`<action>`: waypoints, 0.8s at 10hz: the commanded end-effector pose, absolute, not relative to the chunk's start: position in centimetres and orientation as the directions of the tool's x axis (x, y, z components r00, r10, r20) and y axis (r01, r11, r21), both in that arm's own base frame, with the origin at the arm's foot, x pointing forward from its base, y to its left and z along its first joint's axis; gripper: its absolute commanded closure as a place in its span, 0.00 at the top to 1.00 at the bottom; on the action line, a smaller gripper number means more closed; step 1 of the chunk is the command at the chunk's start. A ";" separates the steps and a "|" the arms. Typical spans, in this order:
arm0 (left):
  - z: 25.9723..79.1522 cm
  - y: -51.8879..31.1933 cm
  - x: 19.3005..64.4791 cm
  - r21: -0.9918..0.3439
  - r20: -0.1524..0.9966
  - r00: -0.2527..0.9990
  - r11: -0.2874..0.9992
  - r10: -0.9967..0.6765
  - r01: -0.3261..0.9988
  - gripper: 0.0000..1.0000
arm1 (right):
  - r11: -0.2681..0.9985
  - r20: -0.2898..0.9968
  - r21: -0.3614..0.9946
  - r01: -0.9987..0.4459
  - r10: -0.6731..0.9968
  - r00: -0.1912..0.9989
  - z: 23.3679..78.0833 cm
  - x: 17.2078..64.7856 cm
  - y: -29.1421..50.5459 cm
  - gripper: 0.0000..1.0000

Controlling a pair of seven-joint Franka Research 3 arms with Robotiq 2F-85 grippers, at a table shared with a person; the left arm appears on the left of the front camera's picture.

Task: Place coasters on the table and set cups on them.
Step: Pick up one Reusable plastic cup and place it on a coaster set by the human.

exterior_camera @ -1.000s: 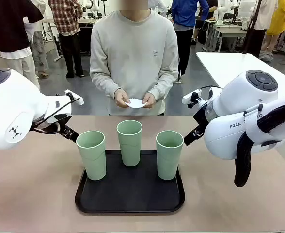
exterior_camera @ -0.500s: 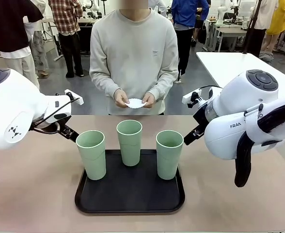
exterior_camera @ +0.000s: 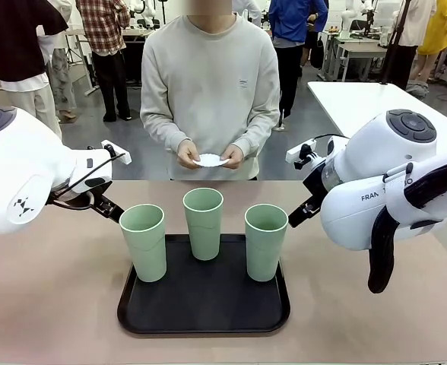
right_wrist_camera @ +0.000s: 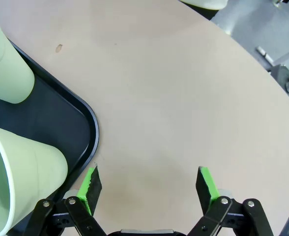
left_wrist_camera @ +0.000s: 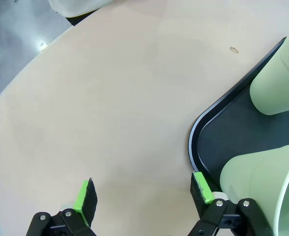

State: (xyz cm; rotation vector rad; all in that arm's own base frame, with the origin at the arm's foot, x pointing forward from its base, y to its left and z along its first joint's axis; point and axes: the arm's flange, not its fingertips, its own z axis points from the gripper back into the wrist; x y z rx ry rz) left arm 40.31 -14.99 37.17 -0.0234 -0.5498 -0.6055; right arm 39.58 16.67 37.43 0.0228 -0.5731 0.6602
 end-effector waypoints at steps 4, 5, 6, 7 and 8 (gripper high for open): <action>37.2 -15.0 40.3 0.137 0.497 0.684 0.826 -0.534 0.546 1.00 | 0.795 0.510 -0.157 -0.586 0.573 0.642 37.4 39.6 16.7 1.00; 37.2 -15.0 40.3 0.137 0.497 0.684 0.826 -0.534 0.546 1.00 | 0.795 0.510 -0.157 -0.585 0.573 0.642 37.4 39.6 16.7 1.00; 37.7 -13.3 42.4 0.218 0.447 0.707 0.833 -0.549 0.509 1.00 | 0.885 0.438 -0.090 -0.457 0.448 0.779 38.0 42.6 15.1 1.00; 40.5 -13.2 41.8 0.221 0.480 0.658 0.806 -0.580 0.549 1.00 | 0.875 0.477 -0.095 -0.475 0.459 0.750 40.1 42.1 15.0 1.00; 44.3 -13.1 39.3 0.221 0.482 0.624 0.774 -0.615 0.593 1.00 | 0.859 0.456 -0.130 -0.496 0.496 0.739 43.3 39.5 15.2 1.00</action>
